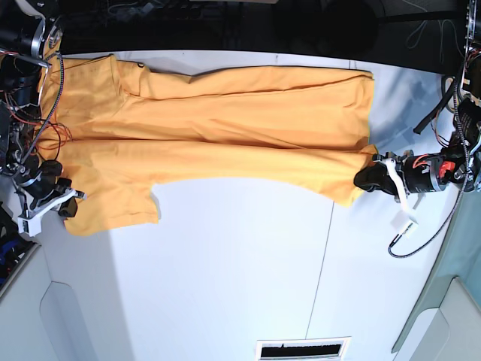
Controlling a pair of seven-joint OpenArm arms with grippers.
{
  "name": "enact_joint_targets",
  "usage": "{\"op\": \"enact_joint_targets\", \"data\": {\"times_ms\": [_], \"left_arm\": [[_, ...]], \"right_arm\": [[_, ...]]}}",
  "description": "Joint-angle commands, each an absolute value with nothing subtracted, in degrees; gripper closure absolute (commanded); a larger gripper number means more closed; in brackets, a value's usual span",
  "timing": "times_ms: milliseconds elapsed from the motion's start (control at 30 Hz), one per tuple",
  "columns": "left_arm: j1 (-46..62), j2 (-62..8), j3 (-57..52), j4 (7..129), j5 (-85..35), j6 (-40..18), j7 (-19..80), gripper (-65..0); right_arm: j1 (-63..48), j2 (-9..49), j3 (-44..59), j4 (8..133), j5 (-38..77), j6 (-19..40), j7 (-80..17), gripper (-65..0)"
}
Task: Layout the t-shirt on the table in an organized manner, then fold the t-shirt properly
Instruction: 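Lay the folded half flat, pulling both grippers apart along the shirt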
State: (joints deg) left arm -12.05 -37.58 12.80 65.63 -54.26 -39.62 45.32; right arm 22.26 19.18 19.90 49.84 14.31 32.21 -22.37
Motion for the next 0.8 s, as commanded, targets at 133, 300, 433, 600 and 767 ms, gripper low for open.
{"op": "enact_joint_targets", "data": {"times_ms": [133,300,433,600,767], "left_arm": [[-10.7,-43.0,12.3,75.6,-58.5,-40.0,46.9,0.0],[-7.6,-46.6,12.3,81.3,-62.3,-40.0,50.1,0.0],[-4.6,-48.3,12.3,83.3,-67.4,-40.0,54.7,0.0],[-2.3,-49.5,12.3,84.4,-68.2,-40.0,56.0,0.0],[-0.5,-49.5,12.3,84.4,-68.4,-40.0,58.0,0.0]], "right_arm": [[17.1,21.7,20.0,66.3,24.8,32.8,-31.3,0.0],[9.1,24.2,20.7,78.8,33.3,32.8,-39.3,0.0],[1.2,24.9,23.9,86.8,37.8,32.8,-41.2,0.0],[-8.4,24.9,28.3,94.1,42.5,32.8,-42.5,0.0],[-16.4,24.4,30.3,98.8,44.0,32.8,-42.5,0.0]]}}
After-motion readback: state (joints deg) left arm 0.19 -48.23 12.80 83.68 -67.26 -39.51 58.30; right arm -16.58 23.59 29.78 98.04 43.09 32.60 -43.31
